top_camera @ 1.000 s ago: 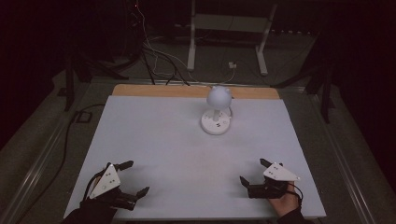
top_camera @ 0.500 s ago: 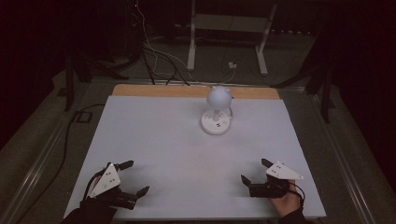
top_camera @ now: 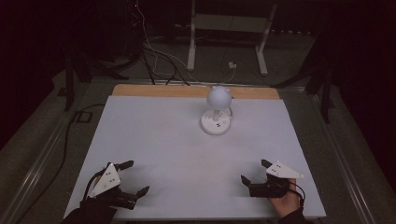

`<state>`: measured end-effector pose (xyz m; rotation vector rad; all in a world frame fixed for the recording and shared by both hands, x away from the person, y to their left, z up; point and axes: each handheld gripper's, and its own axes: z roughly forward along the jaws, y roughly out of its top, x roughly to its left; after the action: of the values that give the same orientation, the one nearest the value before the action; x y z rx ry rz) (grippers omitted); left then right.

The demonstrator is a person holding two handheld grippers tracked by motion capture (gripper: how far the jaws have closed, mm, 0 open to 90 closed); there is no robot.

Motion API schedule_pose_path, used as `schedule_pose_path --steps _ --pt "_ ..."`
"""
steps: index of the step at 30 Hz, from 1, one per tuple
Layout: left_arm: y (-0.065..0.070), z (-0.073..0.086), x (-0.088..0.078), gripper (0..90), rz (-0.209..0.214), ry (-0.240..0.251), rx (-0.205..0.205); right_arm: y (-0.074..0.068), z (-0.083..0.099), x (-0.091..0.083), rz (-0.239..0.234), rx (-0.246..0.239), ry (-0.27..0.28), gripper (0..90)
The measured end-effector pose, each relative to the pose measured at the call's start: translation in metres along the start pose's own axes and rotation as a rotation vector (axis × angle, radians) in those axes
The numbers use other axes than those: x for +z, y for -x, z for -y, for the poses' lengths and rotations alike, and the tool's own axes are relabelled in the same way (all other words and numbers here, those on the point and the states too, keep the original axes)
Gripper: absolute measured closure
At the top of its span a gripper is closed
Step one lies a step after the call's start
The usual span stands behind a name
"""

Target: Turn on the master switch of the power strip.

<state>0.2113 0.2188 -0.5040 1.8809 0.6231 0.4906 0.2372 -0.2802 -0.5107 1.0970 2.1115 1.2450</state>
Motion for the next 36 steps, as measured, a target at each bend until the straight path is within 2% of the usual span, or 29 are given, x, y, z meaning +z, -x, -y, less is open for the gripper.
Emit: schedule_pose_path --steps 6,9,14,21,36 --pt "0.0 0.0 0.0 0.8 0.007 0.004 -0.001 0.0 -0.001 0.0 0.002 0.007 -0.02 0.0" --pt "-0.001 0.0 0.0 0.8 0.006 0.006 -0.005 -0.003 -0.003 -0.001 0.011 -0.013 -0.038 0.0" --pt "0.0 0.0 0.001 0.8 0.007 0.002 -0.006 -0.006 -0.008 -0.003 0.036 -0.014 -0.045 0.0" --pt "-0.001 0.0 0.001 0.8 0.01 0.005 -0.01 -0.007 -0.016 -0.008 0.03 0.029 -0.063 0.0" --pt "0.0 0.0 0.002 0.8 0.016 0.005 -0.008 -0.004 -0.037 -0.01 0.03 0.033 -0.065 0.0"
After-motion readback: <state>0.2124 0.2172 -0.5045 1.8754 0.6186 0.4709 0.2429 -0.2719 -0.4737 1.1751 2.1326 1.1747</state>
